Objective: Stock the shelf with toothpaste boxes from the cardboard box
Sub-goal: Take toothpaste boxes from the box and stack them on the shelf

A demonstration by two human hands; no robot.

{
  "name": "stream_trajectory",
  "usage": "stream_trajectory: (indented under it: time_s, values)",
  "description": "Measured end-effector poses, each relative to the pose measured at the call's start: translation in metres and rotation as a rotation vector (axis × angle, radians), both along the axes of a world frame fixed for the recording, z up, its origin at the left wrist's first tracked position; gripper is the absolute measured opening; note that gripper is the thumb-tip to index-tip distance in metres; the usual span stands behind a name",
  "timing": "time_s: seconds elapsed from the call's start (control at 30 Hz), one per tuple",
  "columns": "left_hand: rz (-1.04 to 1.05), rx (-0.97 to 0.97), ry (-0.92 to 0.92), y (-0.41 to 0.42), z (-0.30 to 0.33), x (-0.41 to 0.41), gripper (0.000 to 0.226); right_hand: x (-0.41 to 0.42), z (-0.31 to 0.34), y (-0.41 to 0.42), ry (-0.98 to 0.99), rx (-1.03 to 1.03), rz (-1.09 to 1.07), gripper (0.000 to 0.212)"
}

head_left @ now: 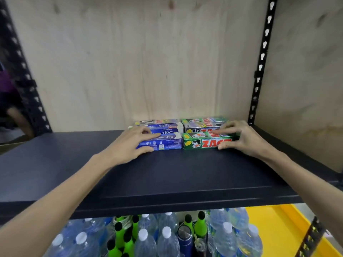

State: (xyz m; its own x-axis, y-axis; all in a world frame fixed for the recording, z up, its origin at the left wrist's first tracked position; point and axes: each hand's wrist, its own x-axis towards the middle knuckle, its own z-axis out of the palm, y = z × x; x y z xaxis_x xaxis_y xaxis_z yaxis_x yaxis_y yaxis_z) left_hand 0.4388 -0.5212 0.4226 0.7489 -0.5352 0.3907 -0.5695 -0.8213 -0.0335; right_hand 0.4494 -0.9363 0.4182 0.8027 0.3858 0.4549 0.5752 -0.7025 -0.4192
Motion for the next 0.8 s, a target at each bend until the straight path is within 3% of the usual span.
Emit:
stream_trajectory:
  time_s: [0.43,0.7,0.8]
  values:
    - [0.06,-0.139,-0.106,-0.006,-0.008,0.029,0.067,0.041,-0.009,-0.005,-0.036,0.055,-0.085,0.065]
    - [0.11,-0.306,-0.088,-0.013,-0.007,0.004,0.084,-0.002,-0.003,0.013,-0.023,0.104,-0.17,0.087]
    - [0.094,-0.326,-0.1,-0.02,-0.008,-0.017,0.081,-0.031,-0.004,0.026,-0.025,0.123,-0.161,0.086]
